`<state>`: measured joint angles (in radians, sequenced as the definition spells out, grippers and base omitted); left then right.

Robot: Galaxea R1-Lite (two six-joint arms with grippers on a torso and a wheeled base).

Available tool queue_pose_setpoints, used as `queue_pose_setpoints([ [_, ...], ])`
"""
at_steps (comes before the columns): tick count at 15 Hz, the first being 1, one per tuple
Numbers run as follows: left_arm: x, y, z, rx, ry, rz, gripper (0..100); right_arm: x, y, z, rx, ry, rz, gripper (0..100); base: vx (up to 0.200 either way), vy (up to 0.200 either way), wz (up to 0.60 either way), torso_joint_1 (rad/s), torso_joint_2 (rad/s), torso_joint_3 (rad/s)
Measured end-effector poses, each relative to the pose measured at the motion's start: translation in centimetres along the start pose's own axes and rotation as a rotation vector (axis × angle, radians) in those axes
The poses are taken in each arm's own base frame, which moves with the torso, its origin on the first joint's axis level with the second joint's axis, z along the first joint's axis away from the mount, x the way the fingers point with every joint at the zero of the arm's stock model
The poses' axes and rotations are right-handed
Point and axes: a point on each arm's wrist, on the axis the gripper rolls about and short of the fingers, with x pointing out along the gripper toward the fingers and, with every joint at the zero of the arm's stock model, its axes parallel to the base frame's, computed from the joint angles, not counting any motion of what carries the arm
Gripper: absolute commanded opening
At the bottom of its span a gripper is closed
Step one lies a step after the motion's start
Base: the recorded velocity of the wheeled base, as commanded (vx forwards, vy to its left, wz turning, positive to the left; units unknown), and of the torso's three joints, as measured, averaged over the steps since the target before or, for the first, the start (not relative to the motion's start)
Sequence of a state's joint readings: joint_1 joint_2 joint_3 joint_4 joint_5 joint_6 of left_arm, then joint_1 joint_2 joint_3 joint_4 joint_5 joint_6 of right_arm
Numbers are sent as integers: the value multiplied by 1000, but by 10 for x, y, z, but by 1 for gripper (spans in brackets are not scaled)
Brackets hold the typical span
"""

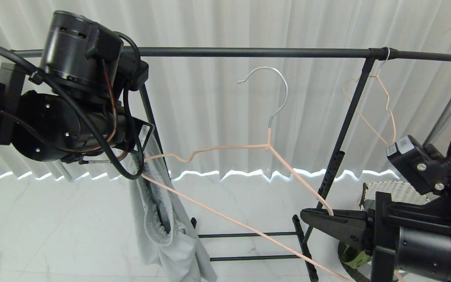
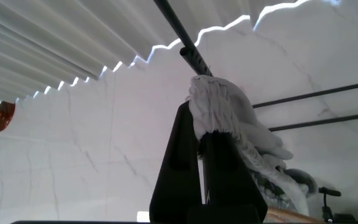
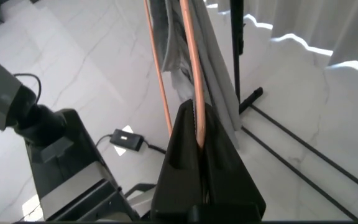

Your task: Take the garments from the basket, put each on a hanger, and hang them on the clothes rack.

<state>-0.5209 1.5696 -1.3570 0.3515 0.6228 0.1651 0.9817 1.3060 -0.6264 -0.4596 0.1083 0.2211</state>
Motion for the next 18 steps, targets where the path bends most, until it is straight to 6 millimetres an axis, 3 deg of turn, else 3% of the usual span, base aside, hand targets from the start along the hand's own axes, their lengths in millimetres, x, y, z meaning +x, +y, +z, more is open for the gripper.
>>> queue_pose_setpoints([
  [7, -8, 5, 4, -17, -27, 8, 0, 52, -9, 0, -6, -116, -101, 0, 0, 0, 0, 0, 0, 0],
  [10, -8, 5, 4, -42, -29, 8, 0, 65, -8, 0, -6, -126, -120, 0, 0, 0, 0, 0, 0, 0],
  [18, -12, 9, 12, -131, -58, 10, 0, 82, 23, -11, 11, -163, -110, 0, 0, 0, 0, 0, 0, 0],
])
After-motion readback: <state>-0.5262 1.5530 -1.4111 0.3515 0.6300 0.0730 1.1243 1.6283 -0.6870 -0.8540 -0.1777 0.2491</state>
